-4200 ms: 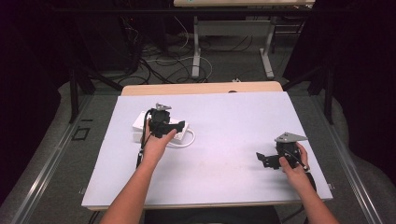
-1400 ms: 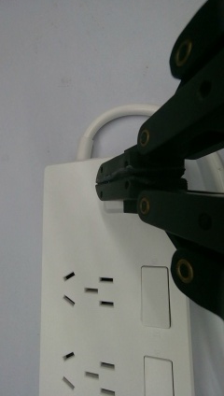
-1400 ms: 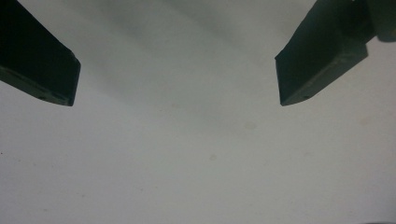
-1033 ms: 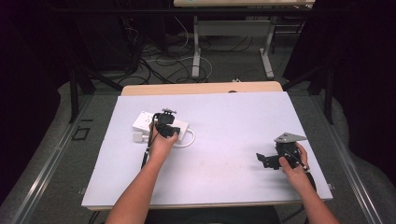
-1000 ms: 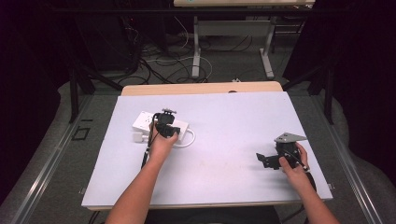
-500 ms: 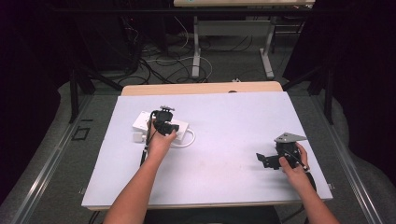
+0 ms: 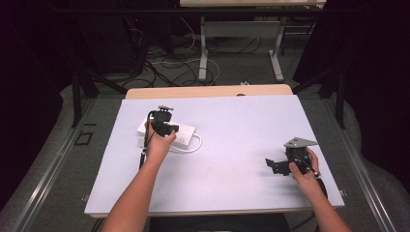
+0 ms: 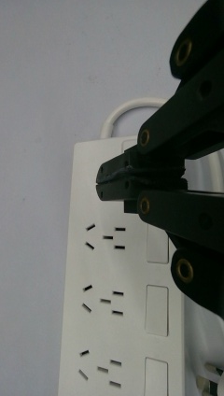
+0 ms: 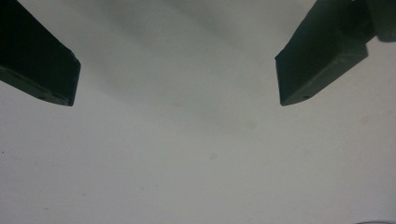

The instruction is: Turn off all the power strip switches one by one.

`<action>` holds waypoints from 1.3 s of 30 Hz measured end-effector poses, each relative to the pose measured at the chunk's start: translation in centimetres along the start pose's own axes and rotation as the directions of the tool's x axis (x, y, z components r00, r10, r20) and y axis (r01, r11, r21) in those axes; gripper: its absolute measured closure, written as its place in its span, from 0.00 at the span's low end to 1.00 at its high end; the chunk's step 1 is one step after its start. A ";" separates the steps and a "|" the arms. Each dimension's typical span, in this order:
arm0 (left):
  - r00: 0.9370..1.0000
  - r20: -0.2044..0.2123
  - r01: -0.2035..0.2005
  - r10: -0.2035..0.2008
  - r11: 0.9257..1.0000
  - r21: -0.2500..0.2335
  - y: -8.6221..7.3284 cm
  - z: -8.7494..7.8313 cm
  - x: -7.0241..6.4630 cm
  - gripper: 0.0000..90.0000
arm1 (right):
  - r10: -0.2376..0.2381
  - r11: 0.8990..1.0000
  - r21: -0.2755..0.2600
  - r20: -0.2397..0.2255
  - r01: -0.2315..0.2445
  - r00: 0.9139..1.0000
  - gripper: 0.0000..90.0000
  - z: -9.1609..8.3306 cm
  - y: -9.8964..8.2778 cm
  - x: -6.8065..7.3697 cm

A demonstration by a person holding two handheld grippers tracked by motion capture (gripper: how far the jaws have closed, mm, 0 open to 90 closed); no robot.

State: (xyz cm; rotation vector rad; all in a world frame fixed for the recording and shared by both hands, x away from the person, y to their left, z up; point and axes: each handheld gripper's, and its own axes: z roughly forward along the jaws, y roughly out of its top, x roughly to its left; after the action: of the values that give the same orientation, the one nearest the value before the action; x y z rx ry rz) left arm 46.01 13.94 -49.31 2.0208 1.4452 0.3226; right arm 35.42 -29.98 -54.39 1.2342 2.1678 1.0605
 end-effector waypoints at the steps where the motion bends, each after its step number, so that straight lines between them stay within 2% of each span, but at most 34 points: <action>1: 1.000 0.003 0.006 -0.006 1.000 -0.003 0.0 0.0 0.1 1.00 | 0.001 1.000 -0.001 -0.001 -0.001 1.000 0.00 0.0 0.0 0.0; 23: 0.999 -0.026 0.043 -0.042 0.999 0.018 -0.1 -0.1 1.9 1.00 | -0.003 1.000 -0.002 0.001 0.003 1.000 0.00 0.0 0.0 -0.1; 39: 0.998 -0.041 0.051 -0.049 0.998 0.046 -0.5 0.2 2.7 1.00 | -0.005 1.000 -0.001 0.001 0.005 1.000 0.00 0.0 0.0 -0.1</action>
State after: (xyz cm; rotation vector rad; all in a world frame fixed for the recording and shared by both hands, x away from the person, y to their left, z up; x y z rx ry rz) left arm 46.74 16.48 -50.15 2.0226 1.5383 0.3122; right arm 35.44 -30.05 -54.38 1.2287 2.1683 1.0584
